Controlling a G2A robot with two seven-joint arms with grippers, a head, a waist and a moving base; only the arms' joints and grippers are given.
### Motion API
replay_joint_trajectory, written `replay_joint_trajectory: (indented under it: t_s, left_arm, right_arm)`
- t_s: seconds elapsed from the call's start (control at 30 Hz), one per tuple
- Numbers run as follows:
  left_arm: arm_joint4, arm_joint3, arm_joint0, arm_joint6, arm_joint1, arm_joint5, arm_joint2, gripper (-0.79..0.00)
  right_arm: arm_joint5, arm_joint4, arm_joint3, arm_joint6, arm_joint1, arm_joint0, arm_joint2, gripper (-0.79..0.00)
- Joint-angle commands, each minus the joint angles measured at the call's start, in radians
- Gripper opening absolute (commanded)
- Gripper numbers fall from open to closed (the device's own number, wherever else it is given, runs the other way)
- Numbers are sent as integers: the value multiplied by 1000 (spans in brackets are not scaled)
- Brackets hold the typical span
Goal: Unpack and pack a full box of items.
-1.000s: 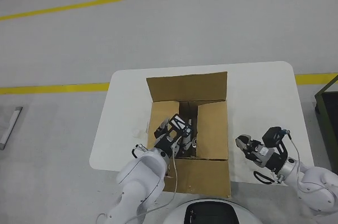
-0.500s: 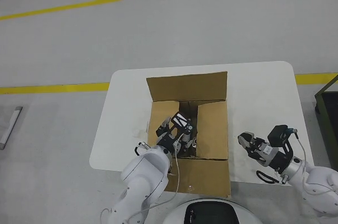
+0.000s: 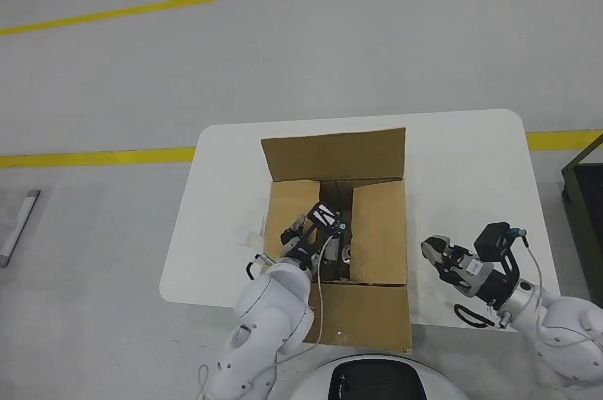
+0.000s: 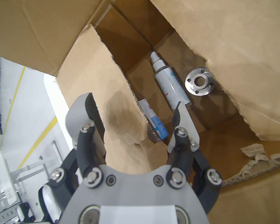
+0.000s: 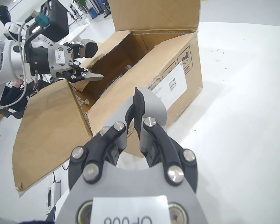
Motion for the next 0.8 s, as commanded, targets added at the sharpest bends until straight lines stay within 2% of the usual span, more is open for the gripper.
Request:
replay_joint_trajectory:
  t_s: [0.0,0.33,0.73,0.77]
  left_arm:
    - [26,1,-3,-8,0,1,0,-785]
    - [8,-53,24,3,-5,43,-38,-785]
    - [-386,-182,43,64,-24,180,-133,-785]
    - [-418,-187,43,64,-26,191,-139,-603]
  right_arm:
    - [0,0,0,-4,0,-3,3,-785]
    - [-2,-2,3,-2,-2,1,11,-785]
    - [-13,19,-10,-6,1,-11,83,-785]
    - [-15,24,-15,-6,2,-12,90,-785]
